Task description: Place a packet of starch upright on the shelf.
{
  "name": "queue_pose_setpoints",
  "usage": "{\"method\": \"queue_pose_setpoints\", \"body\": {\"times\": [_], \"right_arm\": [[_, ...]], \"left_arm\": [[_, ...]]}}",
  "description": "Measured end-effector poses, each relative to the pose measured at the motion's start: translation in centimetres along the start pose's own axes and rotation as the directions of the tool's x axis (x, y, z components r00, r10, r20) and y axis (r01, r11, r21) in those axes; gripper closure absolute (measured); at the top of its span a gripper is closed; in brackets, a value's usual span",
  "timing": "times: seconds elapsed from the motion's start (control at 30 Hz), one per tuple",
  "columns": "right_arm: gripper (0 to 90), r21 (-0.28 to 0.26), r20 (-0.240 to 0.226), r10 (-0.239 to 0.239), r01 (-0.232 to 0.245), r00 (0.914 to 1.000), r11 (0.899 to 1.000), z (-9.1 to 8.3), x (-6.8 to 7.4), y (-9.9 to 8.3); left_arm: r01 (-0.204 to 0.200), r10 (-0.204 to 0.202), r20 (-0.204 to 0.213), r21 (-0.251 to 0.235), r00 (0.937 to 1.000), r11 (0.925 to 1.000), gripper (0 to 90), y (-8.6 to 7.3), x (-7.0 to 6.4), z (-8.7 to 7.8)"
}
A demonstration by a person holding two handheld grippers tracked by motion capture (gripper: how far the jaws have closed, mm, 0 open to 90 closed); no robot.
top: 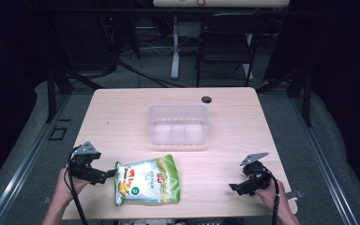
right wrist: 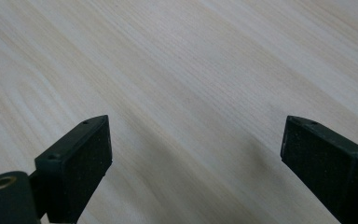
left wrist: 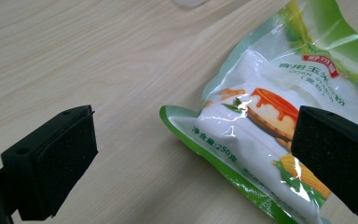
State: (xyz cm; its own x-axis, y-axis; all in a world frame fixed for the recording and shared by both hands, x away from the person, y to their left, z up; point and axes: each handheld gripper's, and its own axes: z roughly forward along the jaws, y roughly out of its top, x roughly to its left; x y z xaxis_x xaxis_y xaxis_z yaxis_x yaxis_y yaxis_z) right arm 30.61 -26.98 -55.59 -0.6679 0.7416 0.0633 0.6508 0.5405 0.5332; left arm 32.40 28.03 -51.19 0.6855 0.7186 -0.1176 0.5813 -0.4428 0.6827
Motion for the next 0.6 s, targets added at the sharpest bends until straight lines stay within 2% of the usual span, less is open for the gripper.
{"method": "queue_pose_setpoints", "body": {"times": [0.03, 0.13, 0.17, 0.2, 0.27, 0.33, 0.4, 0.43, 0.5, 0.6], "right_arm": [[8.3, -0.003, 0.004, 0.006, -0.006, 1.0, 1.0, 0.0, -0.1, 0.0], [8.2, -0.005, 0.006, 0.01, -0.01, 0.9999, 1.0, 0.2, -0.2, 0.1], [8.1, 0.002, 0.008, 0.005, -0.005, 1.0, 1.0, 0.2, -0.2, 0.2], [8.1, -0.003, 0.012, 0.012, -0.011, 0.9999, 1.0, 0.2, -0.1, 0.1], [7.9, -0.006, 0.002, 0.004, -0.004, 1.0, 1.0, 0.1, -0.1, 0.1], [7.7, -0.01, -0.006, 0.01, -0.01, 0.9999, 1.0, 0.3, 0.0, 0.1], [7.8, -0.009, -0.012, 0.001, -0.001, 0.9999, 1.0, 0.2, 0.0, 0.1], [7.8, -0.018, -0.017, 0.01, -0.01, 0.9998, 1.0, 0.2, 0.0, 0.1], [7.7, 0.003, -0.005, 0.0, 0.0, 1.0, 1.0, 0.2, 0.0, 0.1], [7.8, 0.007, -0.022, 0.003, -0.003, 0.9997, 1.0, 0.5, 0.0, 0.1]], "left_arm": [[0.006, -0.006, 0.018, -0.008, 0.9998, 1.0, 0.3, 0.2, 0.0, 0.0], [0.002, -0.002, 0.018, -0.014, 0.9998, 0.9999, 0.3, 0.6, 0.0, -0.2], [-0.02, 0.021, 0.022, -0.02, 0.9995, 0.9996, 0.3, 0.9, -0.2, -0.4], [-0.025, 0.025, 0.016, -0.022, 0.9996, 0.9995, 0.3, 1.0, -0.2, -0.5], [-0.021, 0.022, 0.035, -0.028, 0.9991, 0.9994, 0.3, 1.2, 0.0, -0.4], [-0.021, 0.021, 0.04, -0.015, 0.999, 0.9997, 0.3, 1.2, -0.1, -0.1], [-0.037, 0.037, 0.066, -0.001, 0.9972, 0.9993, 0.3, 1.4, -0.2, 0.1], [-0.047, 0.047, 0.06, 0.004, 0.9971, 0.9989, 0.3, 1.5, -0.3, 0.2], [-0.055, 0.054, 0.076, 0.014, 0.9956, 0.9984, 0.3, 1.7, -0.4, 0.5], [-0.065, 0.064, 0.071, 0.012, 0.9954, 0.9978, 0.3, 2.0, -0.6, 0.6]]}}
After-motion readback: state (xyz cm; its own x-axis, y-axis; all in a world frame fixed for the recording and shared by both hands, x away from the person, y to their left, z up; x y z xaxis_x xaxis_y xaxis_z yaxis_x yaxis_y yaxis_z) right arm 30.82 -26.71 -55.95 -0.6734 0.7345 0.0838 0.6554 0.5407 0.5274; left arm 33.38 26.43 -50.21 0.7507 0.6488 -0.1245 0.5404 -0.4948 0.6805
